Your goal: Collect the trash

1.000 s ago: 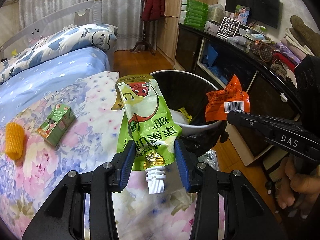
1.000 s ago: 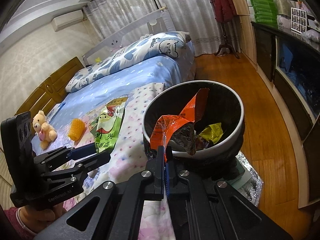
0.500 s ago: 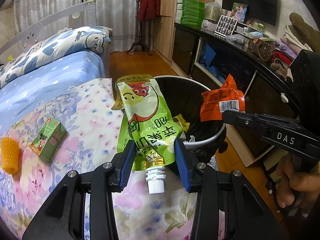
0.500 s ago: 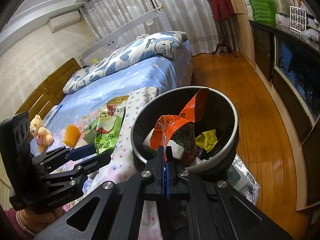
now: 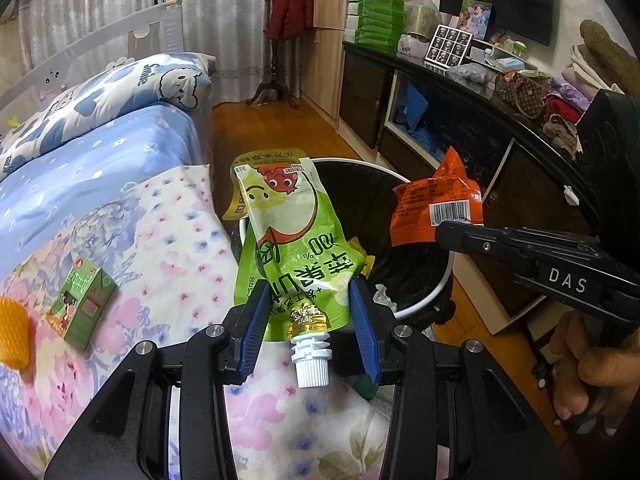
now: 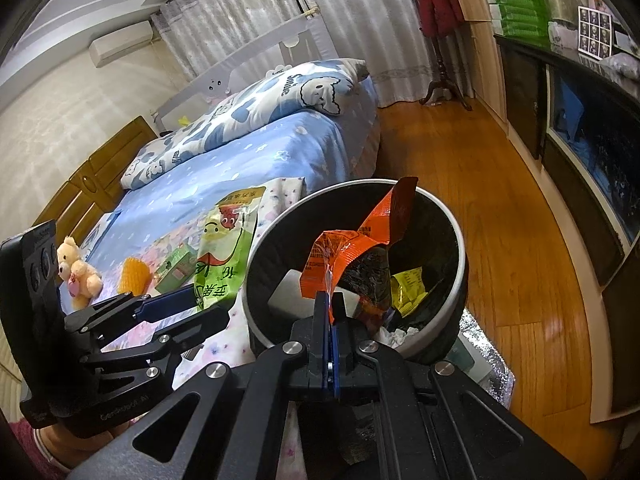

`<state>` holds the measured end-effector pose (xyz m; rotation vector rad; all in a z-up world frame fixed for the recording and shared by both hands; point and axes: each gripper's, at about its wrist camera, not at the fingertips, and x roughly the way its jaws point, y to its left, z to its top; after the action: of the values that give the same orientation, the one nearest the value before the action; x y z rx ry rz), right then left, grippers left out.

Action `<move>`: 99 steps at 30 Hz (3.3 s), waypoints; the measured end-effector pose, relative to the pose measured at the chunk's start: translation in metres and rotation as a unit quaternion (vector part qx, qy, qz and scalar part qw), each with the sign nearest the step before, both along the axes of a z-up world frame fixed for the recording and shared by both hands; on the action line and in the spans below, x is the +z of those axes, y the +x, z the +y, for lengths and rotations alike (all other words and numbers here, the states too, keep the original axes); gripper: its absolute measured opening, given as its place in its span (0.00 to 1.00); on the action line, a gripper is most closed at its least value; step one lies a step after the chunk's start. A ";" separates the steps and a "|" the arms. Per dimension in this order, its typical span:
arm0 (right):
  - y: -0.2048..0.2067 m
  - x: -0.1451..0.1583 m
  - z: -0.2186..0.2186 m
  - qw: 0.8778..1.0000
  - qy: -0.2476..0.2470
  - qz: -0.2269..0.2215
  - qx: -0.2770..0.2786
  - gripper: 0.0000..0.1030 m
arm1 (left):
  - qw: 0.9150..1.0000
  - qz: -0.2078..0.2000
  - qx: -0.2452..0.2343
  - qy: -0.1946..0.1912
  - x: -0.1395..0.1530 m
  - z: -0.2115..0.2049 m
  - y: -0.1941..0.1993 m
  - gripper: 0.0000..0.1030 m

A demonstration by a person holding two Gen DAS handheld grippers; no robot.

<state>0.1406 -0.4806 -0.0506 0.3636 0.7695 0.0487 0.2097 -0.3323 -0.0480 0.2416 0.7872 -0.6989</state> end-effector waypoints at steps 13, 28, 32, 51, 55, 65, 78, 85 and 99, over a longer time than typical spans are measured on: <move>0.010 -0.003 -0.007 1.000 0.005 0.009 0.002 0.01 | 1.000 0.007 -0.002 0.005 -0.001 -0.012 0.010 0.38; 0.026 -0.016 -0.027 0.999 0.027 0.040 -0.018 0.08 | 1.000 0.015 -0.011 0.017 -0.003 -0.024 0.018 0.52; 0.020 -0.014 -0.036 0.998 0.040 0.036 -0.038 0.27 | 1.000 0.013 -0.009 0.011 -0.002 -0.020 0.016 0.61; 0.001 0.004 0.031 0.999 0.052 -0.005 -0.017 0.87 | 0.995 0.013 0.097 -0.034 -0.014 0.109 -0.013 0.67; 0.006 0.002 0.058 0.999 0.042 -0.002 0.007 0.91 | 0.991 0.019 0.130 -0.036 -0.021 0.143 -0.015 0.67; 0.016 -0.009 0.118 0.998 0.027 0.007 0.050 0.92 | 0.978 0.017 0.204 -0.035 -0.030 0.218 -0.013 0.67; 0.038 -0.027 0.178 0.995 0.037 0.016 0.087 0.92 | 0.961 0.032 0.273 -0.030 -0.046 0.287 -0.002 0.68; 0.057 -0.036 0.198 0.994 0.038 0.024 0.095 0.92 | 0.956 0.039 0.288 -0.030 -0.049 0.302 0.015 0.68; 0.126 -0.051 0.230 0.993 0.047 0.052 0.092 0.91 | 0.954 0.047 0.295 -0.039 -0.046 0.327 0.079 0.68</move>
<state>0.2661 -0.2502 -0.1016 0.3855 0.9048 0.2417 0.2892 -0.0056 -0.0944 -0.1031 0.8650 -0.1741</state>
